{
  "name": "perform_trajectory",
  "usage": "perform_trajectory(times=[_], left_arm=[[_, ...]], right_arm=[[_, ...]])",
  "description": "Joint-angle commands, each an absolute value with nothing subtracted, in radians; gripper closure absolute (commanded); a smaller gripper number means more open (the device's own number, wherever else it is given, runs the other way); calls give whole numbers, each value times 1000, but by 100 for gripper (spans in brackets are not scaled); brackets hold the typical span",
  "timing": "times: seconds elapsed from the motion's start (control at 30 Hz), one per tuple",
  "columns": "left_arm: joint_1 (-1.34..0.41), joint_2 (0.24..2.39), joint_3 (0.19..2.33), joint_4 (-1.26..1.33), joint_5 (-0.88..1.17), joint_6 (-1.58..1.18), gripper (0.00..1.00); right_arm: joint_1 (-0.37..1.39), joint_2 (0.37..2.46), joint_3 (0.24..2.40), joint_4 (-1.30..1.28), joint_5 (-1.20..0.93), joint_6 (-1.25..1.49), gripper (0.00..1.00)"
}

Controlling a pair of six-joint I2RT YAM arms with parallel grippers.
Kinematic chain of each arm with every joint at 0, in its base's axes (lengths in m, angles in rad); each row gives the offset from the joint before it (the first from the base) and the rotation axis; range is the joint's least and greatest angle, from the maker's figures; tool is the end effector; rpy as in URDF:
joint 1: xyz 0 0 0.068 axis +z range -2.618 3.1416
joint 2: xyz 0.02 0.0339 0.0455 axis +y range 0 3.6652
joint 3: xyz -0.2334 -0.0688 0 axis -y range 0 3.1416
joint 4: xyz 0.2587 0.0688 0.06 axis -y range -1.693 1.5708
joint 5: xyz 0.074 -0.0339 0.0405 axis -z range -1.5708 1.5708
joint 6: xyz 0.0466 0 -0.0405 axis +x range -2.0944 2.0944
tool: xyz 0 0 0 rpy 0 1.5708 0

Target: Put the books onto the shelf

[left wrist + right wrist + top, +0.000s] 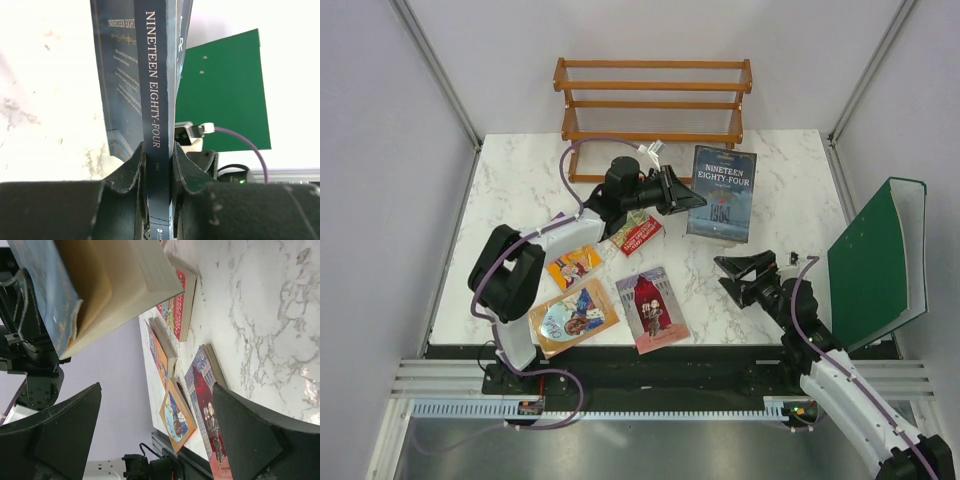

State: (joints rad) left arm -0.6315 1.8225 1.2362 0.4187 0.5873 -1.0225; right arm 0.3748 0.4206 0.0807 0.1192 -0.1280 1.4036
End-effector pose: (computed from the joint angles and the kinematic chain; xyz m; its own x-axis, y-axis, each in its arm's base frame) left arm 0.3383 -0.2794 0.2276 -0.8659 -0.2468 -0.4350 0.3711 0.2661 -0.8896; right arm 0.1729 0.0744 0.1528 -0.5062 0.8518 -0.1348 0.1212 0.2250 0.9668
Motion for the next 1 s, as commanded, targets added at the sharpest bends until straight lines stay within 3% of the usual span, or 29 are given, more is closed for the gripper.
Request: perform_trajectory(times=[0.0,0.6,0.97], left_arm=[[-632,1825,1325,456,667,-1055,98],[-632,1845,1344,414,696,-1054,98],[-632,1833,1335,397,721,-1066,98]], right_arm=[[426,501,84,394,-118,1433,2],[577,902,141,920,-6,1425,2],[591,985,180,933,43,1453,2]])
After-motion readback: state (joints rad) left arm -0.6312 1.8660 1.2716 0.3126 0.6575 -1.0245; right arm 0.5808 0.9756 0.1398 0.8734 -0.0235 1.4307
